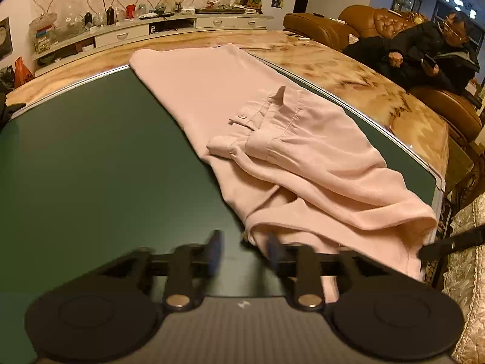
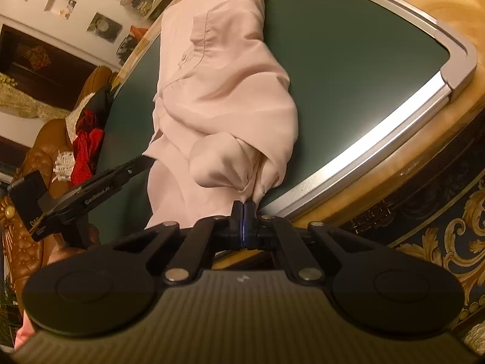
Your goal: Fold clothes
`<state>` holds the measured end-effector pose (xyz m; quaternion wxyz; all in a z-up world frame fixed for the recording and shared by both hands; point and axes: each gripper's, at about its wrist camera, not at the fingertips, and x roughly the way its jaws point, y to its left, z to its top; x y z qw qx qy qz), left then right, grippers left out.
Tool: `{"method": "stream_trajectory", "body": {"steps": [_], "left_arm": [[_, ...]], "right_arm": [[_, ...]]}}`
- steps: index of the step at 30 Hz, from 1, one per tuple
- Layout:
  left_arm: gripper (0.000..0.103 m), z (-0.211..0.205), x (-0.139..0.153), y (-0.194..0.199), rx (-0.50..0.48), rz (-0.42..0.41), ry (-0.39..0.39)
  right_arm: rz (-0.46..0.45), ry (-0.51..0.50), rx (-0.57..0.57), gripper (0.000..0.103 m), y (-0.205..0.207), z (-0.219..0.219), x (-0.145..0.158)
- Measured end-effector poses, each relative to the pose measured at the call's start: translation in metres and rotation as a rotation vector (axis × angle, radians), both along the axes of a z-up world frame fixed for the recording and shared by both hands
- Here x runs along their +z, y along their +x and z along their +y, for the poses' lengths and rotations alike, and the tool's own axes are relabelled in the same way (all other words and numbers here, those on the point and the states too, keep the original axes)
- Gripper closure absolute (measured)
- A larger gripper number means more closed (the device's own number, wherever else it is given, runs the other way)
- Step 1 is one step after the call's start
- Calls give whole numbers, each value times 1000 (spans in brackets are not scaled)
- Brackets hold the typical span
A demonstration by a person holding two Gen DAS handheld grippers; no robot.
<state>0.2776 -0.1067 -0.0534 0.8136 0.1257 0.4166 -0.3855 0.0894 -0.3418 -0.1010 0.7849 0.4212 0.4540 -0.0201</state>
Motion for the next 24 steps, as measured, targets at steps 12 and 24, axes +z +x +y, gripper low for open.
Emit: {"method": "stream_trajectory", "body": {"steps": [12,24], "left_arm": [[54,-46,33,-72,-173,-58,-95],[54,-81,3,-105,-273,16,-66]], "right_arm": [[-140,-259,83,64,5,-29,62],[-225,-537,523,63,149,39,65]]}}
